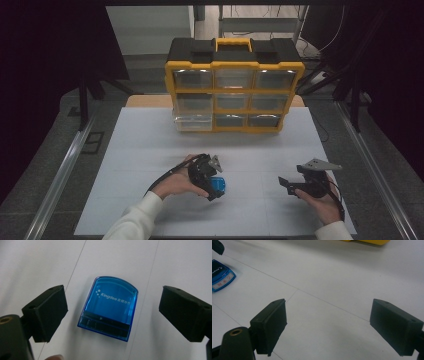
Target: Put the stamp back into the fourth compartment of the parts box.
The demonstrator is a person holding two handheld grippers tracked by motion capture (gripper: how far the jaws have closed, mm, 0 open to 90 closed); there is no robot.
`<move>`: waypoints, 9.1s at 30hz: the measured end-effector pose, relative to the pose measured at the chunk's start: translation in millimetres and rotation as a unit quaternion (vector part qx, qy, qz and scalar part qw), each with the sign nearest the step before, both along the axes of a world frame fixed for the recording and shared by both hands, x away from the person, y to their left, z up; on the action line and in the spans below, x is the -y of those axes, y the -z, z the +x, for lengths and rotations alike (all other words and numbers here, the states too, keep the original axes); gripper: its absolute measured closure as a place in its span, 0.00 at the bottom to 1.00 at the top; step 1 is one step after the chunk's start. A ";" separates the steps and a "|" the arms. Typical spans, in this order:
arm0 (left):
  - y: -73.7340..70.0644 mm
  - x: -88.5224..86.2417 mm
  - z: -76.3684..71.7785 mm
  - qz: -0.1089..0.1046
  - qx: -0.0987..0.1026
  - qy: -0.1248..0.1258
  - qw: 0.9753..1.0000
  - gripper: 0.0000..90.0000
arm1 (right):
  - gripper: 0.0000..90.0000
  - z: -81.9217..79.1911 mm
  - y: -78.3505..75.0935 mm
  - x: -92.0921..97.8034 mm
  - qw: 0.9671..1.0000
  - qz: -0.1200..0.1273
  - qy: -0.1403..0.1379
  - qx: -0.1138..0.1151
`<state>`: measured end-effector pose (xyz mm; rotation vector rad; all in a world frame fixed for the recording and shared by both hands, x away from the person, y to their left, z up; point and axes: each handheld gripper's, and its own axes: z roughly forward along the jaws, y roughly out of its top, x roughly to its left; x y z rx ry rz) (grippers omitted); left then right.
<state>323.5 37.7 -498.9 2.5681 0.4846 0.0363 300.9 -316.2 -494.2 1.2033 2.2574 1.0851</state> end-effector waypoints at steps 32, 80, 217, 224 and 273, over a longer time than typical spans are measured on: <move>17.4 6.8 1.4 0.015 0.014 0.021 1.000 0.40 | 0.16 -1.3 -0.1 1.2 1.000 -0.002 -0.001 -0.001; -20.2 -19.0 -9.2 -0.051 0.073 0.009 0.996 0.46 | 0.16 -2.4 -0.8 2.5 1.000 -0.001 0.003 -0.001; -117.4 -67.6 10.0 -0.148 0.209 -0.095 0.962 0.47 | 0.16 -0.5 -0.1 1.8 1.000 0.000 0.001 -0.002; -120.9 -68.2 14.1 -0.149 0.211 -0.101 0.961 0.46 | 0.16 -0.6 0.1 1.6 1.000 0.002 0.001 -0.001; -146.8 -82.6 46.2 -0.155 0.230 -0.140 0.951 0.46 | 0.16 -0.1 0.1 1.4 1.000 0.003 0.001 -0.004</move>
